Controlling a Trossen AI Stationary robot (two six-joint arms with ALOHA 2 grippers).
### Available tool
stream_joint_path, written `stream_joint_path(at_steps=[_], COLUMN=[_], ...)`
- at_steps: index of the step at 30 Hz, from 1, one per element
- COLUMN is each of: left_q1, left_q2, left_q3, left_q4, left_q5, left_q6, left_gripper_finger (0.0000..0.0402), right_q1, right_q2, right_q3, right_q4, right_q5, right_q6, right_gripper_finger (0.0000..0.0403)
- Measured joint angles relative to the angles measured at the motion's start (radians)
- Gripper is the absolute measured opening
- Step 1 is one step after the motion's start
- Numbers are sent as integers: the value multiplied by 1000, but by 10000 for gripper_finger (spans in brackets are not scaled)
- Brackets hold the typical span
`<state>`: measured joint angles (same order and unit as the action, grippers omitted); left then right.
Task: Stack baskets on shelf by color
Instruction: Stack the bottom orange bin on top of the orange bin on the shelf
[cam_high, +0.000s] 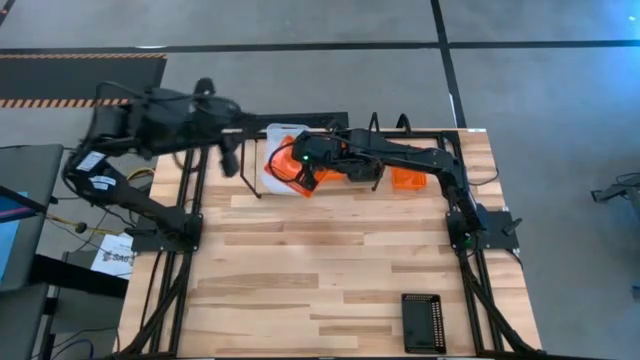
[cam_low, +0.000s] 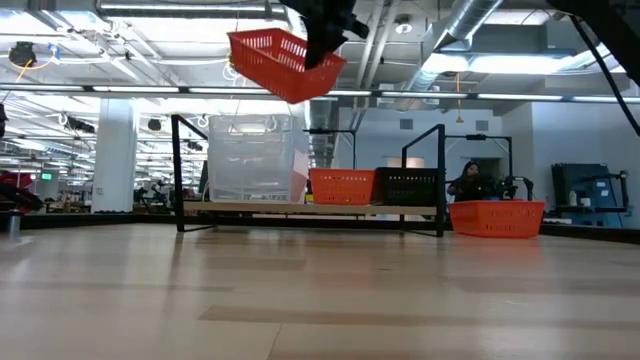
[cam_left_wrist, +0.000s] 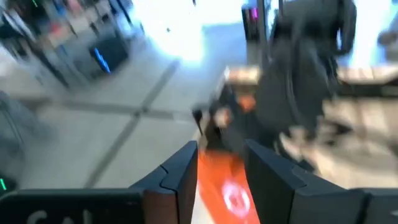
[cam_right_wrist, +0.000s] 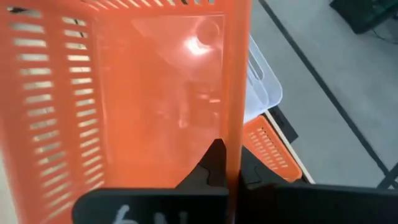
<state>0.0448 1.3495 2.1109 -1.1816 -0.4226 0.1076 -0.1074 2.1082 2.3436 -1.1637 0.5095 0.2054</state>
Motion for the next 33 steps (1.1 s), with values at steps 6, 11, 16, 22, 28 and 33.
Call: stream_joint_path(at_steps=[6, 11, 16, 22, 28, 33], left_q1=[-68, -154, -242, -294, -291, -291], left_q2=[-54, -198, -341, -467, -515, -543], left_q3=[-39, -328, -674, -1016, -1152, -1152], left_q4=[-401, -292, -226, 42, 209, 211], left_q5=[-22, 59, 12, 57, 60, 56], left_q6=[-334, -431, -612, -692, -666, -605], left_gripper_finger=[104, 74, 41, 4, 5, 1], right_q1=[-50, -122, -181, -247, -267, -266], right_q2=[-1, -1, -8, -29, -29, -27], right_q3=[0, 0, 0, 0, 0, 0], right_q4=[1, 1, -7, -32, -120, -303], right_q5=[-12, -100, -145, -201, -212, -185], right_q6=[-4, 4, 58, 264, 462, 588], right_gripper_finger=[2, 1, 1, 1, 1, 1])
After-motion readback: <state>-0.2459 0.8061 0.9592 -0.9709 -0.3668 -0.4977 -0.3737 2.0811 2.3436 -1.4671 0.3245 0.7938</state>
